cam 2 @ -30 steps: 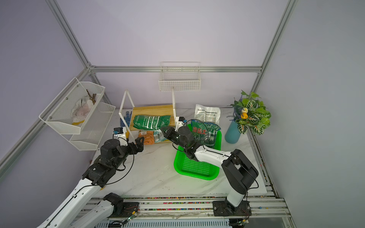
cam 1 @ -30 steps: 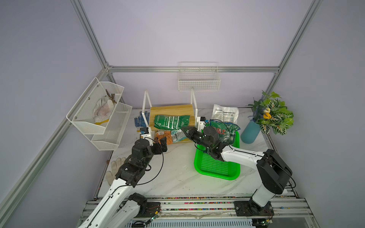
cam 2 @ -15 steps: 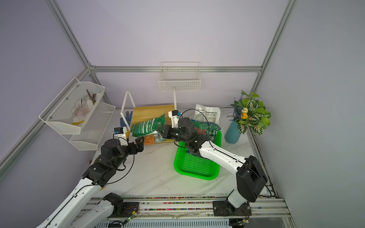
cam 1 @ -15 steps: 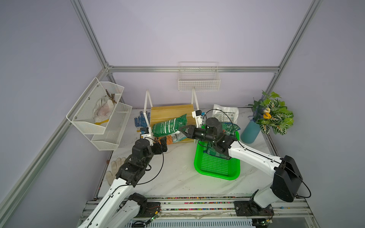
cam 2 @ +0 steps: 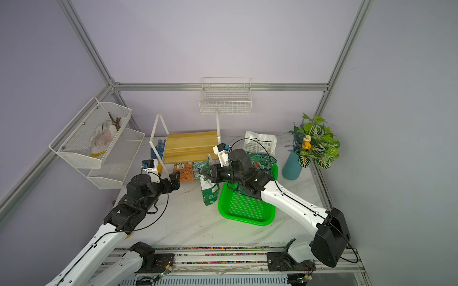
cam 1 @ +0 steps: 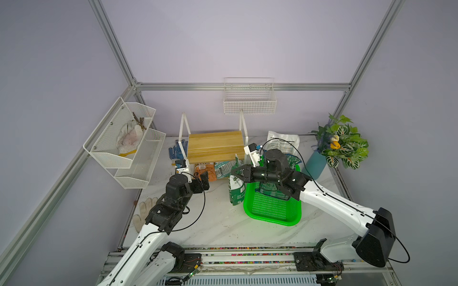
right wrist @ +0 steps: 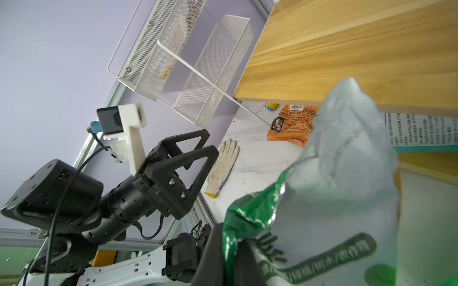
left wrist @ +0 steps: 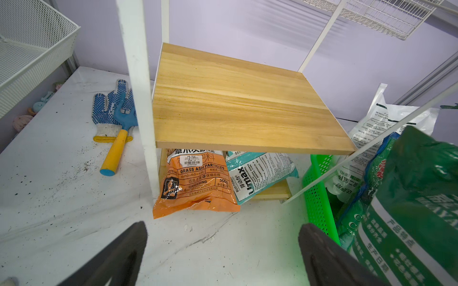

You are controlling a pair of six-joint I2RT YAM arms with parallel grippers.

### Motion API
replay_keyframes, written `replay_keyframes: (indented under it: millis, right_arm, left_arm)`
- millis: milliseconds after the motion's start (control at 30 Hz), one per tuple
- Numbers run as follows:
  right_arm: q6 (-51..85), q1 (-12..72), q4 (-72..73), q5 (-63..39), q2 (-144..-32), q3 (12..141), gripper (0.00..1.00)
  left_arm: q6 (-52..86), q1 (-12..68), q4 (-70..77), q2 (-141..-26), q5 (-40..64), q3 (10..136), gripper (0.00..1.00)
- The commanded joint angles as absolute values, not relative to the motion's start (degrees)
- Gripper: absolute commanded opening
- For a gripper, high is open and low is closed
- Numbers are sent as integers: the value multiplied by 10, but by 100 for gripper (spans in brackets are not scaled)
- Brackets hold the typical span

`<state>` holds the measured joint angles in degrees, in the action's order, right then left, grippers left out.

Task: Take down the fertilizer bag from the shelf
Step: Pick up the fertilizer bag from the shelf.

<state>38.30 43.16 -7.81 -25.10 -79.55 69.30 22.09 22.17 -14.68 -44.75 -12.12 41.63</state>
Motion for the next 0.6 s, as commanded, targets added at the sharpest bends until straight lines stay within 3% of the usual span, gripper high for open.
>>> replay_keyframes:
  millis: [0, 267, 567]
  right_arm:
    - [337, 432, -45, -244, -742, 718, 0]
    - [263, 418, -148, -123, -670, 710, 0]
    - [191, 392, -231, -69, -637, 715, 0]
  left_arm:
    - [225, 220, -153, -455, -114, 419, 100]
    - [239, 220, -138, -480, -86, 422, 100]
    - [239, 220, -130, -516, -40, 434, 100]
